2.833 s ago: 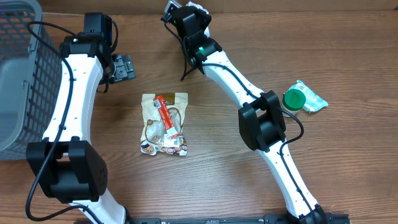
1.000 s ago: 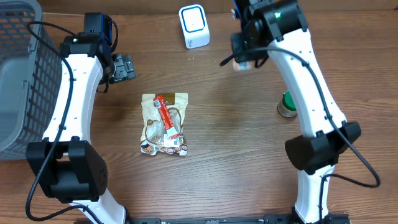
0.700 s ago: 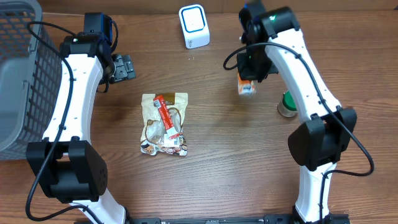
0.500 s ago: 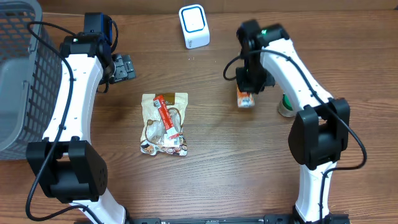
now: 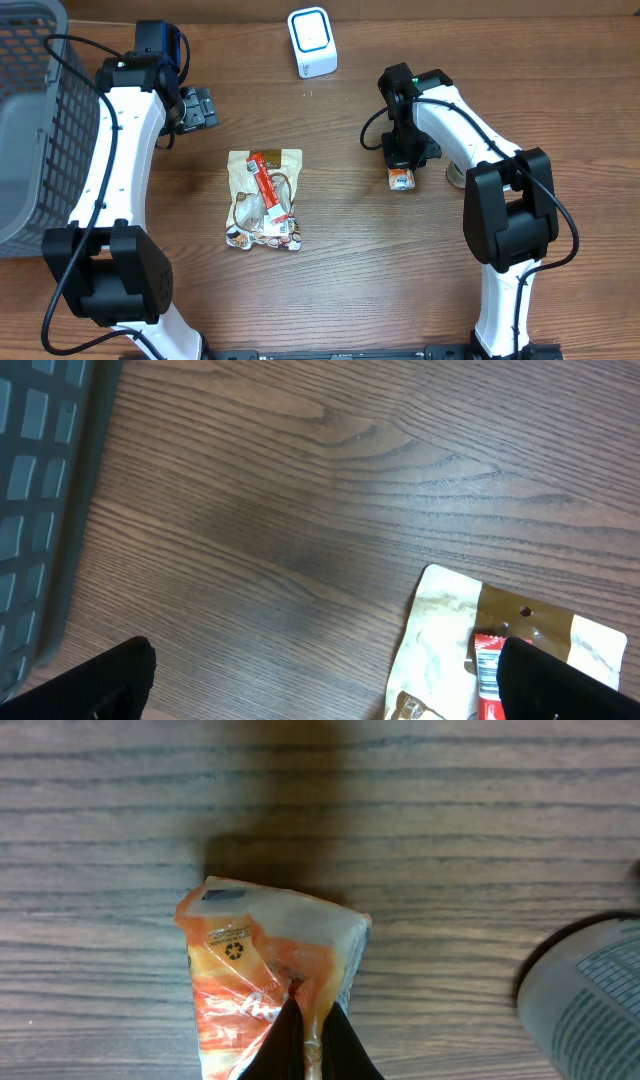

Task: Scan the item barcode
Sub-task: 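Carry the orange pack right and lower it toward the table, then set the orange pack down beside the green jar and open the right gripper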

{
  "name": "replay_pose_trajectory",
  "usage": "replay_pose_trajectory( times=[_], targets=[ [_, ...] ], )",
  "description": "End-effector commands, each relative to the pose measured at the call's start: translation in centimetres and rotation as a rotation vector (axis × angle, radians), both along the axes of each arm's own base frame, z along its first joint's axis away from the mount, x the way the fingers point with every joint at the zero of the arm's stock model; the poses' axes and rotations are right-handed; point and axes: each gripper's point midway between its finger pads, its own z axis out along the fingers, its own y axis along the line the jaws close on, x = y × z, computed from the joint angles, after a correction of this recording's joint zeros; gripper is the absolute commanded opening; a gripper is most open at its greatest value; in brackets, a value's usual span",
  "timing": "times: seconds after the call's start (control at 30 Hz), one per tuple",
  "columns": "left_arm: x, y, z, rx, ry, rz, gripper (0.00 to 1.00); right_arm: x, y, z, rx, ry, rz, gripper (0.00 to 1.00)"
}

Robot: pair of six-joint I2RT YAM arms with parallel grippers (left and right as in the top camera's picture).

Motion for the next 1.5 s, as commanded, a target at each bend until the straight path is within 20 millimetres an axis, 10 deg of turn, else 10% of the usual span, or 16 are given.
replay_pose_trajectory(
  times=[0.0, 0.07, 0.13, 0.37, 0.63, 1.03, 1.47],
  targets=[
    [0.2, -0.1, 1.2, 0.016, -0.026, -0.025, 1.00, 0.3, -0.7, 0.1, -0.021, -0.016, -0.015, 0.04],
    [0.2, -0.1, 1.2, 0.016, -0.026, -0.025, 1.00, 0.5, -0.8, 0.1, -0.019, -0.022, -0.018, 0.05],
    [0.2, -0.1, 1.2, 0.016, -0.026, -0.025, 1.00, 0.6, -1.0, 0.1, -0.018, -0.026, -0.023, 0.33],
    [0.2, -0.1, 1.2, 0.016, -0.026, -0.025, 1.00, 1.5, -1.0, 0.1, -0.007, -0.059, -0.035, 0.70],
    [0.2, -0.1, 1.2, 0.016, -0.026, -0.025, 1.00, 1.4, 0.1, 1.8, 0.000, -0.054, -0.031, 0.68],
    [0.2, -0.1, 1.2, 0.016, -0.026, -0.025, 1.00, 2.1, 1.4, 1.7, 0.035, -0.091, -0.073, 0.38],
    [0.2, -0.1, 1.2, 0.016, -0.026, -0.025, 1.00, 1.4, 1.2, 0.4, 0.028, -0.080, -0.113, 0.36]
  ],
)
